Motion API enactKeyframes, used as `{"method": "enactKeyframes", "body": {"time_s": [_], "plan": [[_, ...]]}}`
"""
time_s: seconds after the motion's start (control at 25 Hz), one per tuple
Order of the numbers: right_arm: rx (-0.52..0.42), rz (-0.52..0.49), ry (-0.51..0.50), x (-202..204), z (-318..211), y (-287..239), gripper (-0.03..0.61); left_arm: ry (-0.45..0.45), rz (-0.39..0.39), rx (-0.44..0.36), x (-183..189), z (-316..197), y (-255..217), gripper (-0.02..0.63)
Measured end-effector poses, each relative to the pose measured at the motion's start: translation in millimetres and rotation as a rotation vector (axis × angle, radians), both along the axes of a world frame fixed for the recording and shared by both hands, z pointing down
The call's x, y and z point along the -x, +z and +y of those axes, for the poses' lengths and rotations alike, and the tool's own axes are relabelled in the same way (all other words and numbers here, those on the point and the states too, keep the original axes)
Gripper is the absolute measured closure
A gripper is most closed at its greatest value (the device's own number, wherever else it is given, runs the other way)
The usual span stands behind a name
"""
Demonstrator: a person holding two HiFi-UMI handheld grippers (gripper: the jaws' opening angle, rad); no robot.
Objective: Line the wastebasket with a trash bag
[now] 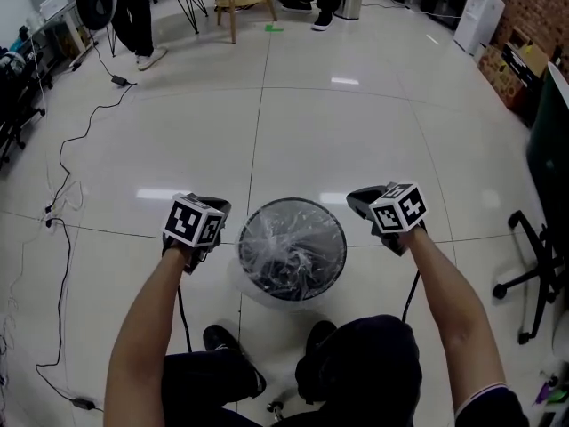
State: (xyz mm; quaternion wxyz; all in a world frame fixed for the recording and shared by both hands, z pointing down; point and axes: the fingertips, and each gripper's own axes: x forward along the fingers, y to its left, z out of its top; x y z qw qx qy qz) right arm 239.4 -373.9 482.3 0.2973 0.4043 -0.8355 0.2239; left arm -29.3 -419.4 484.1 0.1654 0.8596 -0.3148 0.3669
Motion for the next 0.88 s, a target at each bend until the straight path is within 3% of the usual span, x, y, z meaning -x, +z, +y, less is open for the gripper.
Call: {"method": "enactKeyframes", "body": {"time_s": [0.24, 0.44, 0.6, 0.88], "plan": [[-0.093, -0.015, -0.104, 55, 20, -69, 0.577, 0.037, -0.036, -0.085, -6, 20, -57, 0.603], [-0.133, -0.025, -0.194, 105, 46, -103, 0.577, 0.083, -0.022, -0.13, -13, 46, -96, 0.603], [-0.125, -0.016, -0.28, 144, 69, -107, 0.577, 0.109, -0.006, -0.141, -20, 66, -101, 0.603], [-0.071, -0.03, -0.313, 185, 81, -91, 0.575, 0.127, 0.029, -0.125, -27, 83, -91, 0.603]]}}
